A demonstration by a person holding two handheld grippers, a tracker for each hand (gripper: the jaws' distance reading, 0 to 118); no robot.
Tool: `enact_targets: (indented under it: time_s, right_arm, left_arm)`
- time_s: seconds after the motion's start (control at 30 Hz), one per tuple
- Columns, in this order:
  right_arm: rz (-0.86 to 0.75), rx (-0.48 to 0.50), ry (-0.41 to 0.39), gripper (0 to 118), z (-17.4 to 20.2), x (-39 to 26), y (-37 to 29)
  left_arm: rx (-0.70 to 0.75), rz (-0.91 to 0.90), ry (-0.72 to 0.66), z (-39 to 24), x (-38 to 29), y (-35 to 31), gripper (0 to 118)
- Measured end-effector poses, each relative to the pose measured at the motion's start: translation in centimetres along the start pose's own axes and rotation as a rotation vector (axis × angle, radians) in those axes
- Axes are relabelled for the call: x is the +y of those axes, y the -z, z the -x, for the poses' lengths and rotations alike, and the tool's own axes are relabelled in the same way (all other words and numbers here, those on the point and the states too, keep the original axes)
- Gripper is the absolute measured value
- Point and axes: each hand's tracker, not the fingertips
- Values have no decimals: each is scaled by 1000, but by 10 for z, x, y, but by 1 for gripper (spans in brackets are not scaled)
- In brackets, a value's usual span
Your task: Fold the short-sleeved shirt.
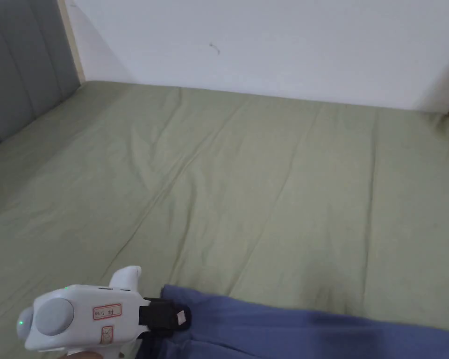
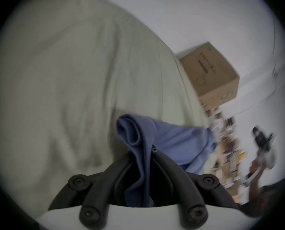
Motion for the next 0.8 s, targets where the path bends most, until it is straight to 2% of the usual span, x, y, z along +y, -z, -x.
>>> enact_targets:
  time_s: [0.07,0.1,0.2,0.3,0.37,0.4,0.47,0.57,0.6,0.63,0.7,0.73,0.77,0.8]
  right_arm:
    - [-8,5,2,0,-1,1,-5]
    - [-10,8,4,0,-2,1,-7]
    - [-16,16,19,0,-8,-1,-15]
    - [-17,21,35,0,-14,-3,-23]
    - [-19,18,46,0,-20,-5,-27]
    - [-19,17,54,0,-23,-6,-29]
    - [-22,14,79,0,-31,-9,-33]
    - [-29,1,137,0,-39,-12,-37]
    - [-30,-1,157,0,-42,-13,-39]
    - [-29,2,174,0,-45,-14,-42]
    - [-29,-2,182,0,-51,-16,-46]
    - [-28,-5,181,0,-54,-16,-48]
    - [-28,-7,178,0,-55,-17,-50]
    - [-29,-12,169,0,-58,-17,-52]
  left_arm:
    - [139,0,203,-25,-2,-18,4]
    - [284,6,320,-28,-5,-24,4]
    - [604,50,326,-20,-10,-39,4]
    - [738,13,377,-34,-11,-54,4]
    - [643,-2,396,-65,-9,-56,4]
    - [545,-9,400,-90,-8,-53,4]
    - [334,39,378,-131,-4,-32,4]
    - [150,82,369,-184,-1,17,8]
    - [92,94,356,-197,-1,34,19]
    - [45,111,341,-208,-1,48,41]
    - [-26,123,304,-224,0,66,115]
    - [-31,121,289,-228,0,69,118]
    - [-48,108,284,-231,0,67,113]
    - [-92,57,284,-232,4,55,113]
